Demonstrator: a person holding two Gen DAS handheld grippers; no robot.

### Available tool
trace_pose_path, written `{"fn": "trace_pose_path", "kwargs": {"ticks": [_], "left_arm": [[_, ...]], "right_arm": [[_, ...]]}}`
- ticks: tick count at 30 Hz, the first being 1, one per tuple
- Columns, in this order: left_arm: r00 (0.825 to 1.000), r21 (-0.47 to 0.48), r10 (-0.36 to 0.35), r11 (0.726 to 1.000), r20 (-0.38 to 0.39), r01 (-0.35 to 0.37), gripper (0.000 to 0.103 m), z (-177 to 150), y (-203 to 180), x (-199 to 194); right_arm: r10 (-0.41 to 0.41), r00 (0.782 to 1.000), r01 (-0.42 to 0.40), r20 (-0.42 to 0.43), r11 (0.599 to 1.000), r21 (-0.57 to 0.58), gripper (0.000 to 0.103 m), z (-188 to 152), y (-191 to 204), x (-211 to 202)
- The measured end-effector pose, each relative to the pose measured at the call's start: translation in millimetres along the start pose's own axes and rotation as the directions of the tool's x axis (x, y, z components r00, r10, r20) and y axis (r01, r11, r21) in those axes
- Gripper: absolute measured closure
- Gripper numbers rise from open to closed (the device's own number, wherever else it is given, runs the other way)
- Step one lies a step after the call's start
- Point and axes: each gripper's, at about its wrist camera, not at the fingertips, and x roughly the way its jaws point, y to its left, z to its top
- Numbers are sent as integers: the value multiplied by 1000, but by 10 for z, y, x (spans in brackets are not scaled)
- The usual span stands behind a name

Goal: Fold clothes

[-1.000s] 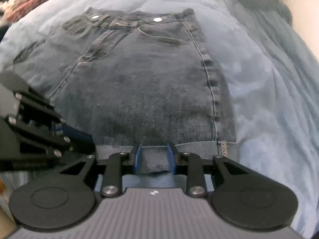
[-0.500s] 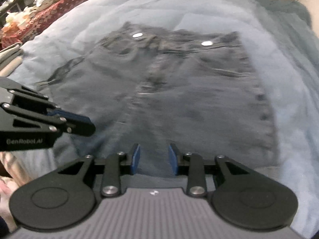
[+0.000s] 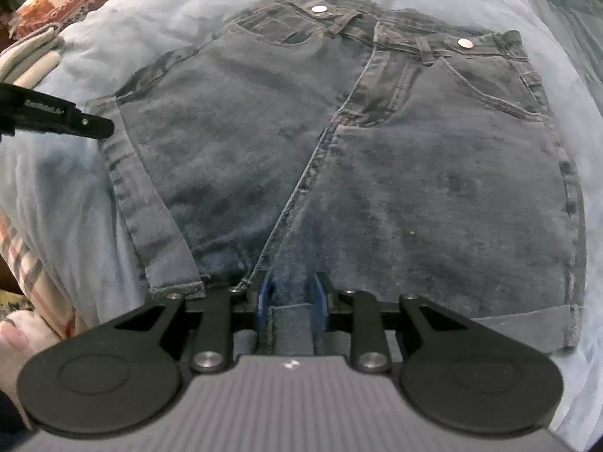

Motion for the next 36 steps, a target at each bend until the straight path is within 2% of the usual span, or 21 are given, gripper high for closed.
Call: {"fn": "trace_pose_path", "kwargs": {"ticks": [4, 8, 10, 13, 14, 16, 19, 21, 23, 25, 26, 27, 28, 30, 33, 36], "left_arm": [[999, -143, 19, 990, 32, -14, 81, 56, 314, 102], [999, -212, -23, 977, 41, 31, 81, 50, 525, 232], [998, -204, -26, 978, 51, 36, 81, 35, 532, 229], [995, -182, 32, 983, 90, -16, 81, 4, 493, 128], [993, -166, 55, 986, 109, -36, 79, -12, 480, 109], [990, -150, 50, 988, 130, -31, 74, -20, 506, 126], [991, -145, 2, 989, 136, 18, 60, 33, 549, 246], [991, -100, -36, 994, 127, 49, 37, 99, 515, 324], [991, -58, -65, 996, 117, 72, 31, 156, 468, 383], [991, -51, -27, 998, 128, 34, 43, 171, 425, 378], [991, -50, -3, 999, 134, 10, 60, 174, 412, 366], [990, -51, 15, 999, 139, -8, 70, 178, 404, 354], [990, -67, 7, 998, 138, 2, 71, 179, 432, 332], [990, -121, -31, 991, 140, 48, 88, 173, 519, 256], [987, -126, -73, 988, 146, 92, 92, 202, 495, 127], [982, -16, -109, 994, 156, 113, 93, 226, 310, -13]], "right_arm": [[-10, 1000, 10, 5, 1000, -27, 75, 89, 77, -54], [0, 1000, 0, 3, 999, -50, 75, 179, 163, -95], [7, 1000, -7, 2, 998, -59, 75, 227, 199, -112], [16, 1000, -16, 0, 997, -73, 75, 299, 254, -138], [20, 1000, -20, -3, 997, -74, 75, 326, 275, -116], [27, 1000, -27, -5, 997, -76, 75, 360, 303, -92], [28, 1000, -29, -7, 995, -93, 75, 391, 337, -56], [27, 1000, -28, -7, 995, -96, 75, 409, 355, -42], [26, 1000, -27, -6, 995, -97, 75, 423, 372, -31], [25, 1000, -25, -6, 995, -101, 75, 426, 384, -29], [25, 1000, -25, -5, 995, -101, 75, 426, 386, -32], [24, 1000, -25, -5, 995, -100, 75, 427, 388, -35], [26, 1000, -26, -4, 995, -100, 75, 426, 386, -32], [30, 1000, -30, -1, 995, -97, 75, 429, 375, -33], [30, 1000, -29, 9, 995, -96, 74, 440, 363, -40], [28, 999, -26, 23, 996, -84, 74, 455, 333, -48]]}}
